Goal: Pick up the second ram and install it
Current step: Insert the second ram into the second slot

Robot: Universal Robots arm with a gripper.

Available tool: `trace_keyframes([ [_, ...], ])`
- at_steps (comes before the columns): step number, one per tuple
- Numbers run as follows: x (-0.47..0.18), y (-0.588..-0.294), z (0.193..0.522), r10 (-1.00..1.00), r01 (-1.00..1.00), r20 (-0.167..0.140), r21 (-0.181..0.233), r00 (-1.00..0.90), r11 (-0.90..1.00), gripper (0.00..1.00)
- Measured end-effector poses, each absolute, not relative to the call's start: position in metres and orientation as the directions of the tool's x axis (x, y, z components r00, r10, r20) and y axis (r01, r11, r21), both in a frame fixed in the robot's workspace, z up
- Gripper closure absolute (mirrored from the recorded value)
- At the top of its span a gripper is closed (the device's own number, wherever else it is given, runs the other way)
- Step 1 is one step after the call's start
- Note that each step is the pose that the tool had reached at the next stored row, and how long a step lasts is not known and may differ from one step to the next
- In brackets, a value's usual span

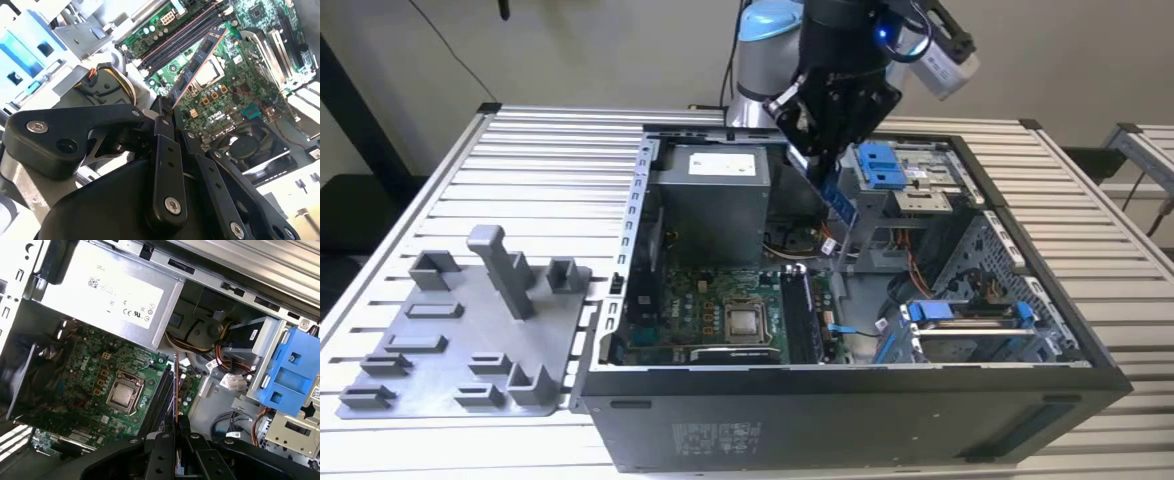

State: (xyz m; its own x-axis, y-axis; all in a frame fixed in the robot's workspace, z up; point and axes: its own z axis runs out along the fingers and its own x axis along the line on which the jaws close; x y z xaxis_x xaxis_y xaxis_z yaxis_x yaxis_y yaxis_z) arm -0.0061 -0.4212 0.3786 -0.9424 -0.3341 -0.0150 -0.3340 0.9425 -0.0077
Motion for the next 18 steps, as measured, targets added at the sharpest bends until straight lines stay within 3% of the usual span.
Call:
trace_keyframes([
  [18, -0.0061, -0.4212, 0.3709, -0.115, -0.115, -0.015, -0.008, -0.993, 0.993, 0.86],
])
